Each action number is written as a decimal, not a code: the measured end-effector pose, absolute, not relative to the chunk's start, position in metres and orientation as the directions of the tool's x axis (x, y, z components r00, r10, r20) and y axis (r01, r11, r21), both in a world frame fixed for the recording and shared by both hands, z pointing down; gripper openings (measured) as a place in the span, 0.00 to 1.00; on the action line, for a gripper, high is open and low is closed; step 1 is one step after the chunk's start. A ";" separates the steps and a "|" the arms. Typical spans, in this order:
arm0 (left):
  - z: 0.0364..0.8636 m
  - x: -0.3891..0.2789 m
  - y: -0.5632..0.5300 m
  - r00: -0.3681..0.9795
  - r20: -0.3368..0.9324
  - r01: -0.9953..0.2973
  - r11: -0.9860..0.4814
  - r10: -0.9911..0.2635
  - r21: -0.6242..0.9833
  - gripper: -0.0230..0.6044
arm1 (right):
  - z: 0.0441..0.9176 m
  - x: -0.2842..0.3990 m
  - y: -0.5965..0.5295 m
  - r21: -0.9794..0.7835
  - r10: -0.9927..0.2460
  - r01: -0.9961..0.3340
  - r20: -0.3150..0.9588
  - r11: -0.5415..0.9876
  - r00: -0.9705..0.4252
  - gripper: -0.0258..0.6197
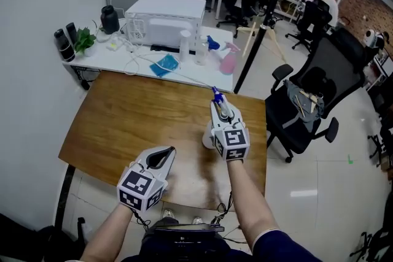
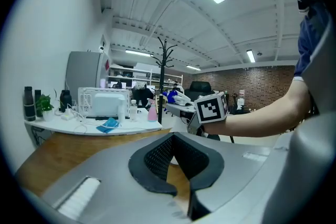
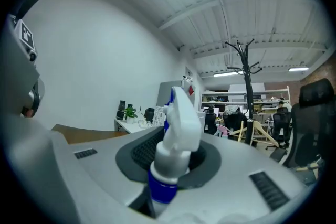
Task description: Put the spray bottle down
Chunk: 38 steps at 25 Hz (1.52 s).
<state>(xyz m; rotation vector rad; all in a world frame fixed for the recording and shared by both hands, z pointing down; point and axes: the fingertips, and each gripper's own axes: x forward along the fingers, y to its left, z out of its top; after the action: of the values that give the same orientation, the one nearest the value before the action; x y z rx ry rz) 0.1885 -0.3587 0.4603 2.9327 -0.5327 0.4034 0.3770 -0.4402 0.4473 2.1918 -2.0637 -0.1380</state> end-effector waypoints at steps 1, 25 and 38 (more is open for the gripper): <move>0.462 0.186 -0.361 0.898 0.290 -0.367 -0.927 -0.330 0.081 0.05 | 0.450 0.377 -0.445 0.153 -0.998 -0.987 0.022 -0.056 0.060 0.16; 0.479 0.183 -0.372 0.880 0.309 -0.415 -0.901 -0.361 0.128 0.05 | 0.469 0.367 -0.460 0.126 -1.000 -0.992 0.020 -0.002 0.005 0.17; 0.478 0.182 -0.370 0.876 0.310 -0.422 -0.898 -0.368 0.126 0.05 | 0.473 0.373 -0.461 0.074 -0.999 -0.997 0.031 0.016 -0.014 0.29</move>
<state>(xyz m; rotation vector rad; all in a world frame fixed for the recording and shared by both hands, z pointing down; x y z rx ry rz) 0.1815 -0.3699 0.4780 2.8572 -0.6072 0.4171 0.3726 -0.4613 0.4726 2.1526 -2.1849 -0.0469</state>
